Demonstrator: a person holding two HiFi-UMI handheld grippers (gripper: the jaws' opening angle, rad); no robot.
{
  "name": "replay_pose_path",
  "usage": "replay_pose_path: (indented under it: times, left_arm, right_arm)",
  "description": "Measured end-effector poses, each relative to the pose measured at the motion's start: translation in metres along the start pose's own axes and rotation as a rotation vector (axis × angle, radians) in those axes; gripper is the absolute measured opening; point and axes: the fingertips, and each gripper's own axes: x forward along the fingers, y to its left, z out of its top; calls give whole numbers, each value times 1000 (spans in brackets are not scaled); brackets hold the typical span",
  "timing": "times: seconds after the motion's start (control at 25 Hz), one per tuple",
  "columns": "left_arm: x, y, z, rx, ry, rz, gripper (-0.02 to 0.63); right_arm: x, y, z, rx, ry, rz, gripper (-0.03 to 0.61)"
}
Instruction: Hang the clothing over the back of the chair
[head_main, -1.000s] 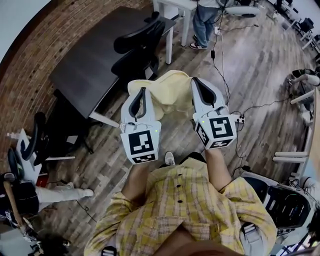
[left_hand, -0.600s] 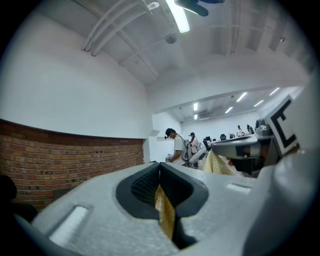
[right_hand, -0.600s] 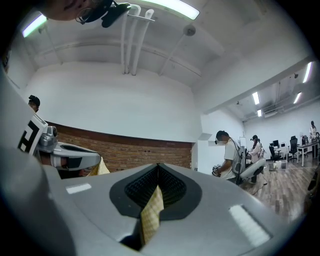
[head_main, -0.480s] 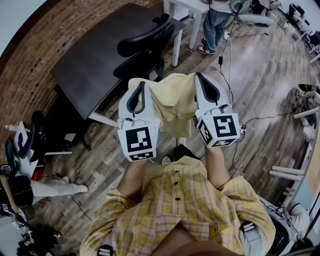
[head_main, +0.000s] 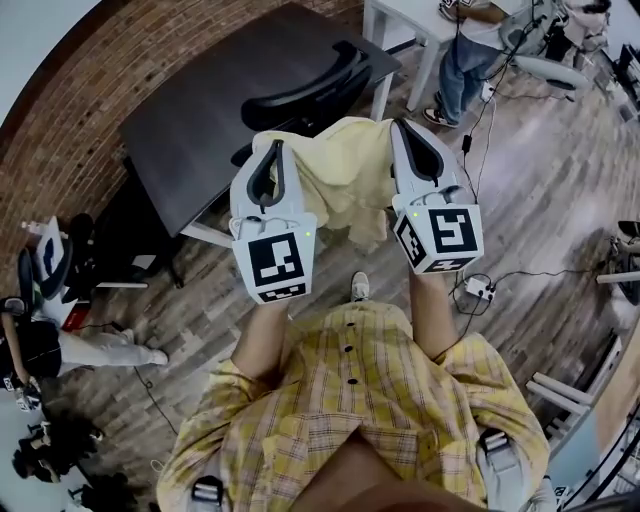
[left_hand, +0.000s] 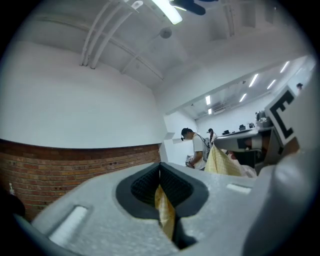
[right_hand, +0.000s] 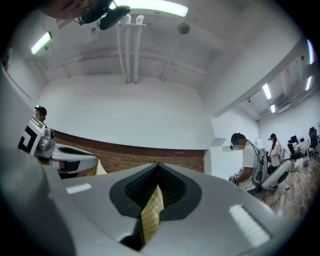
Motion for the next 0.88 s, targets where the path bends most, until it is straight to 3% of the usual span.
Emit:
replay_pose_path:
  times: [0.44,0.88]
  left_arm:
    - [58,1,9,38,15,156,4]
    - [100,10,-8,29,62,204,5]
  right_arm:
    - [69,-42,1,24,-28,147,9]
    - [122,-56,-25,53,14,194,9]
